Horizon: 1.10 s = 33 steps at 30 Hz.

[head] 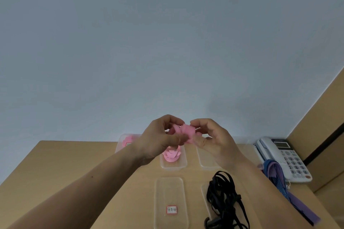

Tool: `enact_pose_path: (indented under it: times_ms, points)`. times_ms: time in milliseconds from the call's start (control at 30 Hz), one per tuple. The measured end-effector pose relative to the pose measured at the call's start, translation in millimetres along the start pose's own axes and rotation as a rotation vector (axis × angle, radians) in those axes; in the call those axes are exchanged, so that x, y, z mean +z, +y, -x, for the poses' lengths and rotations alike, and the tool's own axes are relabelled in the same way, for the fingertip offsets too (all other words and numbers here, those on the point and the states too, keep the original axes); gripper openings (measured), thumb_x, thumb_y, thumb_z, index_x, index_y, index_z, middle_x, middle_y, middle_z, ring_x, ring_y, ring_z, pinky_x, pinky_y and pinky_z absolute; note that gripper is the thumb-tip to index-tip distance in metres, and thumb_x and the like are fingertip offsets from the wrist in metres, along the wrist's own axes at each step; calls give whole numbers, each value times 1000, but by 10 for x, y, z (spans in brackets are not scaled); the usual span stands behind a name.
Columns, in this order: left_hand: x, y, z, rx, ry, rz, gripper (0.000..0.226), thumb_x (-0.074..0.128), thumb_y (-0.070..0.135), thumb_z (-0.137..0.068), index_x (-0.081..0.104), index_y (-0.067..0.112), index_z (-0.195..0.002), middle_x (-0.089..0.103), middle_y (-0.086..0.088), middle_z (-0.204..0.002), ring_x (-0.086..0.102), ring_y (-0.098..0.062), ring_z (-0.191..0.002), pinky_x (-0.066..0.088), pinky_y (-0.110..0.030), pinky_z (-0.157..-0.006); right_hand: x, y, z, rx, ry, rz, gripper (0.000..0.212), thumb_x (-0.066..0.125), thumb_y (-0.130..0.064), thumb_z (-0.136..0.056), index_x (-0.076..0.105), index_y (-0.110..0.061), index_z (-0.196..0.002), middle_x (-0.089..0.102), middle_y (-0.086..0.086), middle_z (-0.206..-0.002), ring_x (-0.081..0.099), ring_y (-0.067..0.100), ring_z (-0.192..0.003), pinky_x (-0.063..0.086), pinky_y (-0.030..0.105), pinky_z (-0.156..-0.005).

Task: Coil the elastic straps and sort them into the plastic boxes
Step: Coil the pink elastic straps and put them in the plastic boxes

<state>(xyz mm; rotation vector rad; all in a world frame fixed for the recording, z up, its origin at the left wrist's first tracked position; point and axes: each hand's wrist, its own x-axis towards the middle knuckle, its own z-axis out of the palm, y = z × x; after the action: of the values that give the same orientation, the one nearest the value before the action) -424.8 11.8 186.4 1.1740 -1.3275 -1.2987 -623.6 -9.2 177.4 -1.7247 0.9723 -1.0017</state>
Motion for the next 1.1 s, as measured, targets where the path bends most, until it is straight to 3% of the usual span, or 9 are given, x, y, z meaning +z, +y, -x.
enact_pose_path:
  times_ms: [267, 367, 467, 567, 700, 800, 933, 1000, 1100]
  points:
    - [67, -22, 33, 115, -8, -1, 43, 82, 19, -69, 62, 13, -107, 67, -15, -111, 70, -35, -96, 56, -49, -88, 2, -13, -2, 27, 60, -41, 20, 70, -29, -80, 72, -18, -96, 74, 3, -78, 70, 15, -69, 52, 22, -62]
    - [85, -25, 34, 163, 13, 11, 38, 83, 26, -73, 63, 9, -100, 69, -15, -99, 69, -38, -83, 58, -46, -78, 35, -25, -16, 56, 174, -87, 21, 66, -32, -77, 71, -12, -78, 67, 7, -62, 62, 16, -55, 49, 24, -52]
    - [100, -21, 54, 226, 2, 32, 28, 77, 24, -82, 62, 8, -100, 72, -9, -94, 72, -26, -79, 55, -33, -71, 52, -31, -28, 112, 276, -202, 28, 69, -35, -74, 67, -8, -68, 59, 11, -56, 56, 20, -51, 45, 27, -48]
    - [79, -49, 61, 268, -18, 20, 26, 74, 22, -85, 60, 5, -100, 73, -16, -95, 73, -27, -82, 55, -32, -71, 52, -36, -45, 143, 313, -254, 37, 67, -37, -70, 63, -1, -65, 55, 12, -52, 50, 21, -47, 41, 26, -45]
    - [98, -106, 79, 320, 49, -31, 30, 76, 36, -81, 61, 11, -90, 73, -11, -78, 69, -25, -68, 55, -36, -65, 82, -3, -68, 180, 323, -328, 53, 70, -40, -69, 64, 12, -77, 51, 8, -51, 48, 20, -48, 39, 27, -42]
    - [112, -142, 66, 335, 115, -122, 26, 77, 41, -80, 63, 19, -85, 73, -6, -76, 68, -23, -66, 56, -36, -65, 94, 7, -70, 185, 300, -308, 42, 71, -41, -72, 68, 1, -70, 53, 7, -53, 50, 19, -49, 40, 27, -43]
    - [49, -87, 23, 231, -7, -120, 40, 72, 36, -79, 56, 26, -113, 75, 2, -99, 71, -15, -86, 55, -27, -75, 40, 25, -69, 162, 196, -201, 42, 72, -46, -68, 66, -5, -65, 55, 3, -54, 54, 19, -51, 42, 29, -47]
    - [40, -35, 5, 177, -77, -164, 51, 68, 49, -77, 54, 31, -122, 73, 6, -108, 70, -16, -94, 57, -32, -82, 35, 35, -57, 152, 129, -126, 39, 72, -49, -70, 68, -10, -67, 58, 3, -55, 56, 20, -52, 44, 28, -48]
    - [32, 21, -23, 135, -116, -282, 38, 62, 49, -87, 65, 26, -117, 73, 4, -103, 70, -28, -92, 56, -46, -87, 73, 52, -22, 141, 68, -113, 43, 70, -56, -74, 74, -13, -79, 64, 9, -59, 60, 22, -56, 47, 27, -52]
